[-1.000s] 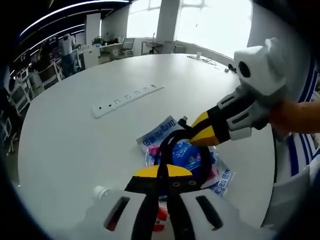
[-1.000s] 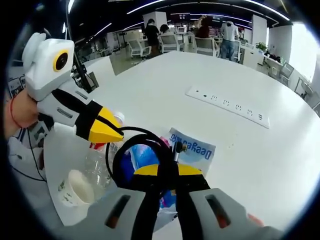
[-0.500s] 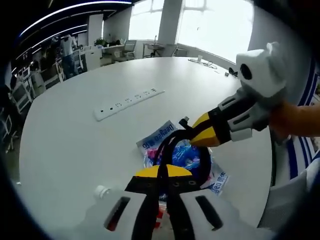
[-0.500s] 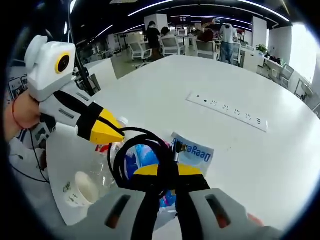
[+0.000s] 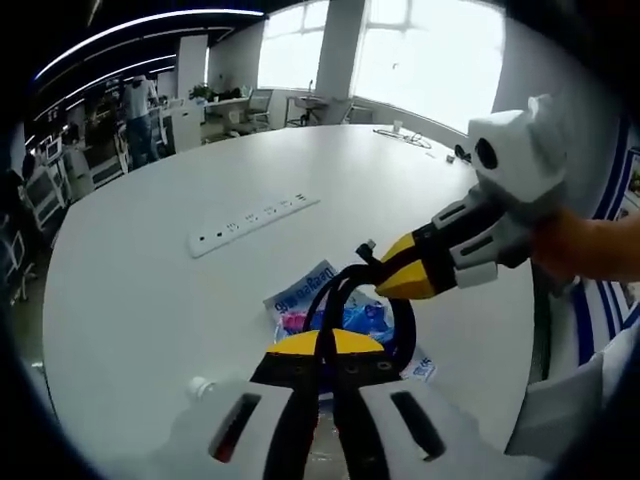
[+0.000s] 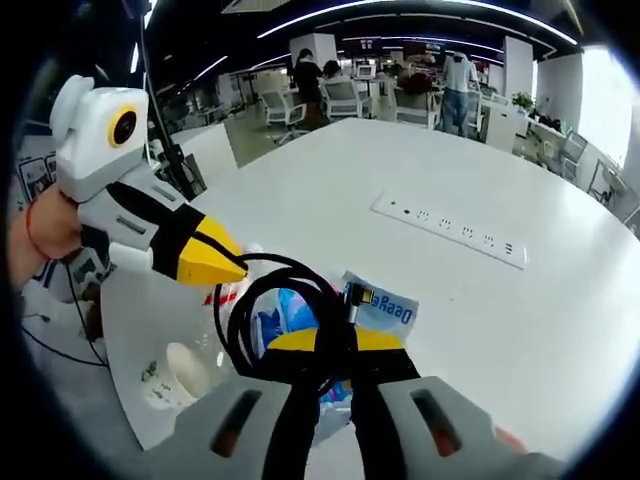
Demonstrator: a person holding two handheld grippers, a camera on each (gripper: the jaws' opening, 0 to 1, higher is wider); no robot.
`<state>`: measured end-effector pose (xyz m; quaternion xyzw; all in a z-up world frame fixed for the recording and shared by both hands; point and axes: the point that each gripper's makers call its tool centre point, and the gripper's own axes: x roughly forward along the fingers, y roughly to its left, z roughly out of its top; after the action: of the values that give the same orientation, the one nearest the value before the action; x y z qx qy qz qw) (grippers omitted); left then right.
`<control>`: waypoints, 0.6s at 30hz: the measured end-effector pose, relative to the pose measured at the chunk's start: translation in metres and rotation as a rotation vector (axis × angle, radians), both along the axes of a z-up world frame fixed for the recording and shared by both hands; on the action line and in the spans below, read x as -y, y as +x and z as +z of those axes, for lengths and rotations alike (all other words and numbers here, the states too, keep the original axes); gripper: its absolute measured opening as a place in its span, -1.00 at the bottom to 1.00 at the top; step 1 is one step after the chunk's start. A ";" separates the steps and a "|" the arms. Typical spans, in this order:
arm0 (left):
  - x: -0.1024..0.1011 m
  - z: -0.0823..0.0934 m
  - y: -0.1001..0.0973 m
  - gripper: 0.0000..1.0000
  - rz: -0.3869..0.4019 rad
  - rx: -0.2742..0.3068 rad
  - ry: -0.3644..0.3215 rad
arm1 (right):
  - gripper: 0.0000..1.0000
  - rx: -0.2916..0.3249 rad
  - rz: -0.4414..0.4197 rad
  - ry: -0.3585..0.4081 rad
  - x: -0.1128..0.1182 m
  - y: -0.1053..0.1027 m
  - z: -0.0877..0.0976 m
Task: Arrange the tabletop items into an orderly group along one side of the table until the central work area is clear of visible clutter.
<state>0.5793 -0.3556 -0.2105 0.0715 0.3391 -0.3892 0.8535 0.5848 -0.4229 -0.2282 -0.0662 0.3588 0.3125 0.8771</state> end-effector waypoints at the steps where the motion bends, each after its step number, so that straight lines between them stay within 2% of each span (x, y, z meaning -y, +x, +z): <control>1: 0.003 0.003 -0.001 -1.00 -0.001 0.002 -0.003 | -0.85 0.001 -0.001 0.001 0.003 -0.001 0.002; 10: 0.028 0.023 -0.008 -1.00 -0.025 0.010 -0.035 | -0.85 0.007 -0.018 0.011 0.029 -0.010 0.021; 18: 0.065 0.041 -0.016 -1.00 -0.058 0.018 -0.056 | -0.85 0.011 -0.052 0.023 0.063 -0.020 0.037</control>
<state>0.5629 -0.4206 -0.1699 0.0610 0.3182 -0.4226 0.8464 0.5644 -0.4857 -0.1908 -0.0485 0.3517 0.2935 0.8876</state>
